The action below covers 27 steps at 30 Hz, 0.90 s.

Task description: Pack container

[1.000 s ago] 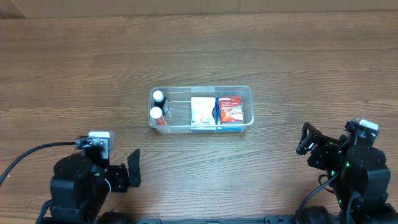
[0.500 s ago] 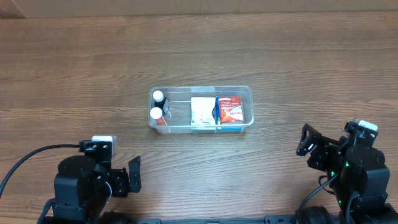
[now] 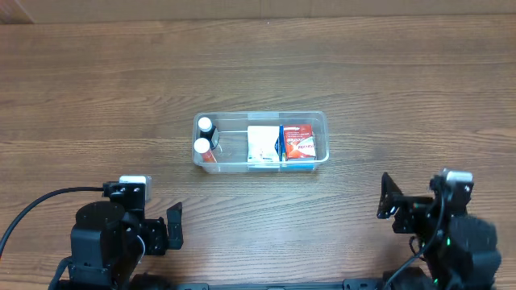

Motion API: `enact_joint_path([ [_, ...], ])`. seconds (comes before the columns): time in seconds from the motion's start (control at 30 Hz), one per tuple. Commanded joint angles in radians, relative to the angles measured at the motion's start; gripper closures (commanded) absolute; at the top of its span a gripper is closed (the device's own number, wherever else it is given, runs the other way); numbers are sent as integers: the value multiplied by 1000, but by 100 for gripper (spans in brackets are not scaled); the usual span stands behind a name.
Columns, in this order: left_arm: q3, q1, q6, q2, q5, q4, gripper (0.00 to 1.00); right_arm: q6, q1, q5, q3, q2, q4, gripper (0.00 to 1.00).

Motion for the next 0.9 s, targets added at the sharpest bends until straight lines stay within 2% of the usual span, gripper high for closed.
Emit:
enact_joint_path([
  [0.0, -5, -4, -14, 8, -13, 0, 0, -46, 1, -62, -172, -164, 99, 0],
  [0.13, -5, -4, -14, 8, -13, 0, 0, -39, 1, -89, -308, -294, 207, 0],
  [0.3, -5, -4, -14, 8, -13, 0, 0, -70, 1, -84, -384, -290, 380, 0],
  [0.47, -5, -4, -14, 8, -13, 0, 0, -163, 1, -76, -524, -290, 652, 0],
  [0.63, -5, -4, -14, 8, -13, 0, 0, -174, 0, -73, -686, -290, 927, 0],
  [0.87, -5, -4, -14, 8, -13, 0, 0, -176, 1, -55, -682, -291, 822, 0],
])
